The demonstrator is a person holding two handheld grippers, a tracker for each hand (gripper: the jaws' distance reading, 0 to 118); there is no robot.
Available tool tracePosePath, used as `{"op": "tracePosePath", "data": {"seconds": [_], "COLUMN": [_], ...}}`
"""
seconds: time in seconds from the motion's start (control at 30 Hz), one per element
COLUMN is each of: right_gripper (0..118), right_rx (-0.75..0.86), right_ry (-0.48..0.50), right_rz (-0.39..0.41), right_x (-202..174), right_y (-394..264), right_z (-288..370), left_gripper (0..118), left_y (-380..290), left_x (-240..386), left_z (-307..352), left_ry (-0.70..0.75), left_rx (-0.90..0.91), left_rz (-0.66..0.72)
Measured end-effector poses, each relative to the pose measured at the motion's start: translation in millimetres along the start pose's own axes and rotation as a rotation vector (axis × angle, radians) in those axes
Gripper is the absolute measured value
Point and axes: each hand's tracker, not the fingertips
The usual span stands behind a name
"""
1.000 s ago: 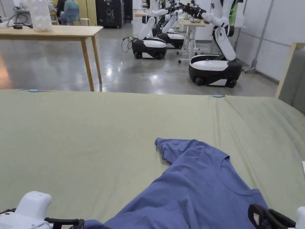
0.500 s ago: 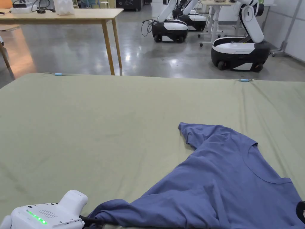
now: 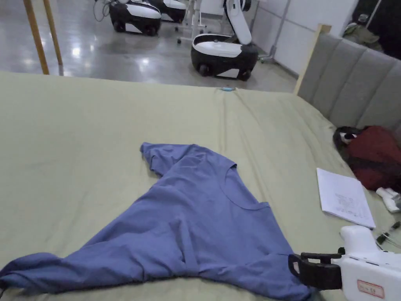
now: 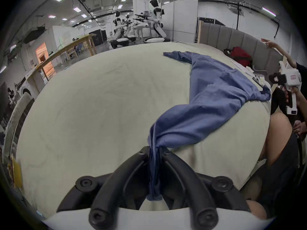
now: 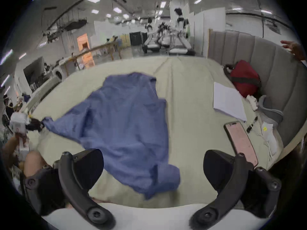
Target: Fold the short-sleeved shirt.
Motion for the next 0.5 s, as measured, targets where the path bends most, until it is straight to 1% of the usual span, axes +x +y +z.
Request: {"op": "tracePosePath", "data": {"seconds": [0.1, 0.13, 0.17, 0.2, 0.23, 0.27, 0.3, 0.33, 0.4, 0.43, 0.47, 0.5], "right_gripper": [118, 118, 117, 114, 107, 93, 66, 54, 48, 36, 13, 11], "right_rx": [-0.045, -0.033, -0.023, -0.034, -0.058, -0.058, -0.052, -0.050, -0.052, -0.049, -0.048, 0.000], "right_ry": [0.089, 0.065, 0.046, 0.050, 0.074, 0.083, 0.076, 0.065, 0.085, 0.071, 0.056, 0.044], "right_rz": [0.065, 0.070, 0.074, 0.058, 0.030, 0.018, 0.025, 0.036, 0.051, 0.052, 0.044, 0.024], "right_x": [-1, -3, -5, -4, -4, -5, -6, -10, -14, -16, -15, -16], "right_y": [-17, -19, -23, -25, -28, -30, -34, -37, -43, -44, -42, -41], "right_z": [-12, -17, -23, -31, -36, -38, -39, -40, -40, -40, -39, -35], "left_gripper": [8, 8, 8, 8, 8, 8, 8, 8, 8, 8, 8, 8], "left_y": [4, 5, 6, 6, 8, 8, 8, 8, 8, 7, 7, 6], "left_x": [6, 7, 8, 9, 11, 13, 14, 15, 16, 17, 19, 17], "left_z": [4, 5, 6, 6, 8, 10, 12, 14, 16, 15, 15, 12], "left_ry": [-0.004, -0.003, -0.001, -0.005, -0.002, -0.002, 0.002, -0.002, -0.001, 0.001, 0.001, 0.006], "left_rx": [0.001, 0.001, 0.002, 0.003, 0.005, 0.006, 0.009, 0.010, 0.011, 0.009, 0.004, 0.004], "left_rz": [0.002, 0.003, 0.006, 0.018, 0.021, 0.023, 0.025, 0.031, 0.037, 0.036, 0.037, 0.036]}}
